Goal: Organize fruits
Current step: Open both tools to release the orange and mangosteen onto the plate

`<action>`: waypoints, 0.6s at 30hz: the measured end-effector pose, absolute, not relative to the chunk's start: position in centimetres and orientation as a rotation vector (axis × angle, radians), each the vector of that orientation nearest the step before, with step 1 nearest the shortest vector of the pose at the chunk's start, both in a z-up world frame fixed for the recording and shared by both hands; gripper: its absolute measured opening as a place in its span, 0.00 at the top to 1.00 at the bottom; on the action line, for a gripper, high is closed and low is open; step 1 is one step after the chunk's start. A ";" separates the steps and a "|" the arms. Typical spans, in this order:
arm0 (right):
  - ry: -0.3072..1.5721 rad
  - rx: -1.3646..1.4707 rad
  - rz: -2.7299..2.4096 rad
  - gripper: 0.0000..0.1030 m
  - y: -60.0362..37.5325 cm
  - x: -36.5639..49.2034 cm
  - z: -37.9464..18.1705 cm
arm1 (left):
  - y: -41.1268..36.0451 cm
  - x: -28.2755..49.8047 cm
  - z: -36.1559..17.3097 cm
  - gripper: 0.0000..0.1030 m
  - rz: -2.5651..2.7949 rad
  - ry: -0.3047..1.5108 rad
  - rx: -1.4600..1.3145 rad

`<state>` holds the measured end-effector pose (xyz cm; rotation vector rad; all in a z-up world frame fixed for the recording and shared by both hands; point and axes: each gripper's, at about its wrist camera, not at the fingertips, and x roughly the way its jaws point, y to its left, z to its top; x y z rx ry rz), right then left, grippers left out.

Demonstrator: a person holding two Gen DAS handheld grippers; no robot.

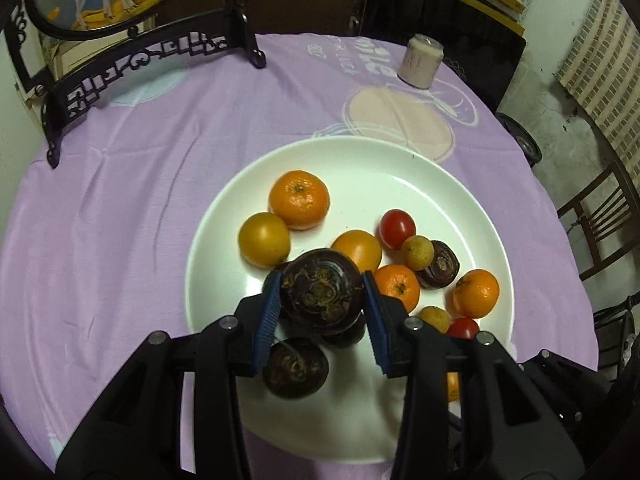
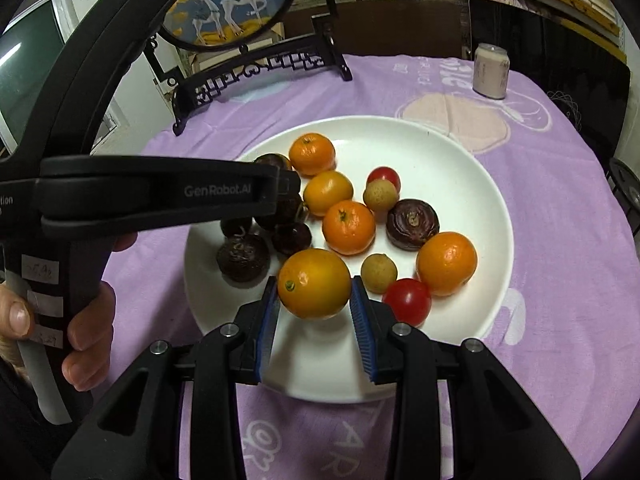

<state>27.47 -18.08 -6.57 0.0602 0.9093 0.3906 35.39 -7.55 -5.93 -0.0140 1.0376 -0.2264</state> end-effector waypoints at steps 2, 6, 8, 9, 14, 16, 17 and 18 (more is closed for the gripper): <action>0.913 0.062 0.389 0.65 -18.2 27.9 -6.8 | -7.7 35.7 -6.3 0.60 -0.230 1.042 -0.016; 0.918 0.054 0.376 0.62 -18.2 28.3 -6.9 | -7.7 36.1 -6.6 0.57 -0.221 1.035 -0.014; 0.914 0.042 0.359 0.41 -18.1 28.0 -6.7 | -7.6 35.8 -6.1 0.18 -0.213 1.013 -0.012; 0.901 0.035 0.334 0.36 -18.2 27.5 -6.3 | -7.5 35.4 -5.8 0.13 -0.211 0.999 -0.012; 0.828 0.003 0.250 0.04 -18.9 24.0 -4.5 | -6.6 31.8 -4.0 0.05 -0.181 0.931 0.026; 0.826 0.017 0.229 0.01 -19.4 22.7 -4.3 | -6.2 28.9 -3.2 0.05 -0.146 0.877 0.062; 0.827 0.013 0.206 0.01 -19.7 21.9 -4.3 | -6.0 27.3 -3.0 0.03 -0.128 0.855 0.078; 0.827 0.003 0.178 0.01 -19.9 21.2 -4.3 | -5.8 26.3 -2.8 0.03 -0.117 0.842 0.084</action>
